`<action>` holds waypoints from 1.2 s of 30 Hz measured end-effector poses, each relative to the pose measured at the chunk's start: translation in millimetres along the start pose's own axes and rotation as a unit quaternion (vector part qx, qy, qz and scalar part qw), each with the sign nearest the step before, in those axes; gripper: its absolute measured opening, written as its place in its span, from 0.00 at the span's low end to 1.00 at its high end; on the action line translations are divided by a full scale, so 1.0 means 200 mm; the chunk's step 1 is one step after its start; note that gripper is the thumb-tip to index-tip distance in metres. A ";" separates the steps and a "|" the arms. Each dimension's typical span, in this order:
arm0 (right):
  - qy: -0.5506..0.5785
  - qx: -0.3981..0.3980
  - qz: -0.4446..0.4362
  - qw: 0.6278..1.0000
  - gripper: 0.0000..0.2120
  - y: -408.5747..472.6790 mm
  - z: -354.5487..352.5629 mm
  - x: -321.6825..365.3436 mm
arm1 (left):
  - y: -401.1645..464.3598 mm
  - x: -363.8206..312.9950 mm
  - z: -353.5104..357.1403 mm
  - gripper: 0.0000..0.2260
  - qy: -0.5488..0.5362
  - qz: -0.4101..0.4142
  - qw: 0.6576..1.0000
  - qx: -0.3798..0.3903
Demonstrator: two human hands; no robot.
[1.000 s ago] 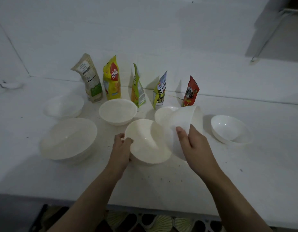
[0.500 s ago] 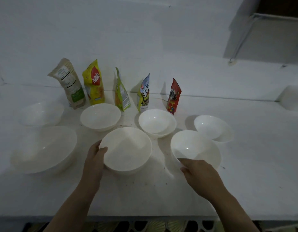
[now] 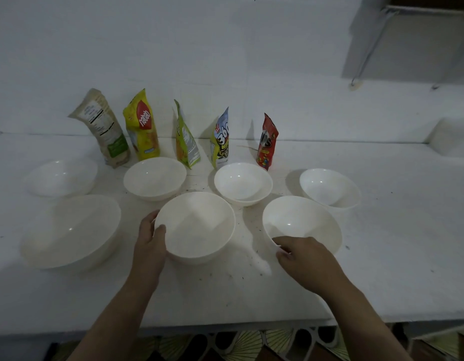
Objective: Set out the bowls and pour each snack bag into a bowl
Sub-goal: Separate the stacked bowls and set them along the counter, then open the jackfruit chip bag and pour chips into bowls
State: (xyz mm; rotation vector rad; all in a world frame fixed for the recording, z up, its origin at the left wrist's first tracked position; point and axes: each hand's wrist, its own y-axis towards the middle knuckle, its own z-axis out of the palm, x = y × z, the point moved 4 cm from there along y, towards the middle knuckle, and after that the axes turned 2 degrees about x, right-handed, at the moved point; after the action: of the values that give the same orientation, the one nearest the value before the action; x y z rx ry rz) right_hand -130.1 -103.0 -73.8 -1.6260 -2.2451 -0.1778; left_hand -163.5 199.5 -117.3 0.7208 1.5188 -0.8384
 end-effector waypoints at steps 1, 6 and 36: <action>0.009 -0.001 -0.002 1.000 0.16 0.00 0.00 0.00 | 0.01 0.00 0.00 0.15 0.002 0.001 1.000 0.000; 0.059 -0.056 -0.037 0.996 0.18 -0.03 -0.03 0.06 | 0.01 -0.02 0.00 0.14 0.034 0.019 0.999 -0.002; 0.172 -0.216 -0.170 0.946 0.14 1.28 -0.30 1.97 | 0.89 -0.99 -0.99 0.07 -0.126 0.127 0.983 -0.034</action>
State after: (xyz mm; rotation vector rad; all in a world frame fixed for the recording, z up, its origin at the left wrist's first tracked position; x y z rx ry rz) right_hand 14.9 314.2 95.6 -1.2415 -2.2847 -1.0232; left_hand -102.6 466.4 70.1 0.7116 1.1943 -0.6539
